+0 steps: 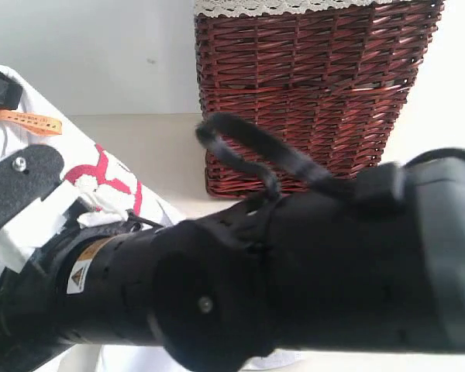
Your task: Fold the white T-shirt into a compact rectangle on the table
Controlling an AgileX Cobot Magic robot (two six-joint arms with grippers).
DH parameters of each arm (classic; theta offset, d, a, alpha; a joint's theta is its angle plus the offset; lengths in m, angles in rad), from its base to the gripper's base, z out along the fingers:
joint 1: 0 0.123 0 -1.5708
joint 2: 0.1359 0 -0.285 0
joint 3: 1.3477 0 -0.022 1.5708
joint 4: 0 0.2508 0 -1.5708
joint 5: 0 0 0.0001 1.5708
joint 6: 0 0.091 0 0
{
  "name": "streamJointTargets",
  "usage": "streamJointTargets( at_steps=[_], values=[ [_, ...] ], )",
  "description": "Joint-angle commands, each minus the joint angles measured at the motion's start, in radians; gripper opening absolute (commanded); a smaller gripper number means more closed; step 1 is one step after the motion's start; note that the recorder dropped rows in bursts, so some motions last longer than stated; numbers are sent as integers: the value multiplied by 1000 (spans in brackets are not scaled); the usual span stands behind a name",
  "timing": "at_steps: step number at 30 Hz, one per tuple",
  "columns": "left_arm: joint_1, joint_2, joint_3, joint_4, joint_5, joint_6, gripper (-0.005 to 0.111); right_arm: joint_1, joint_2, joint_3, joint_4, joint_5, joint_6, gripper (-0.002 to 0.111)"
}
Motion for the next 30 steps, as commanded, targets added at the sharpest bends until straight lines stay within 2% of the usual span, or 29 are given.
streamJointTargets(
  at_steps=[1,9,11,12,14,17,18,21,26,28,30],
  values=[
    [3,-4,-3,-18,-8,4,0,3,77,-53,1,-10,69,63],
    [3,-4,-3,-26,-10,4,0,28,148,-118,1,57,156,63],
    [-4,-4,-3,-25,-3,6,0,35,159,-118,1,56,156,59],
    [-12,-4,-3,-20,3,6,0,35,164,-118,1,73,156,55],
    [-28,-8,-3,-20,15,13,0,26,171,-116,-23,114,156,37],
    [-53,-19,-3,-8,26,21,0,-1,178,-114,-100,188,156,0],
    [-58,-25,-3,-2,28,21,0,-10,178,-114,-121,210,169,0],
    [-58,-39,-3,9,33,21,0,-43,178,-114,-324,314,367,0],
    [-58,-54,-3,18,33,21,0,-55,175,-114,-959,581,941,0],
    [-58,-54,2,20,33,21,0,-39,154,-107,-1065,642,1044,0],
    [-58,-54,21,20,17,21,0,-22,119,-103,-1082,643,1050,0]
  ],
)
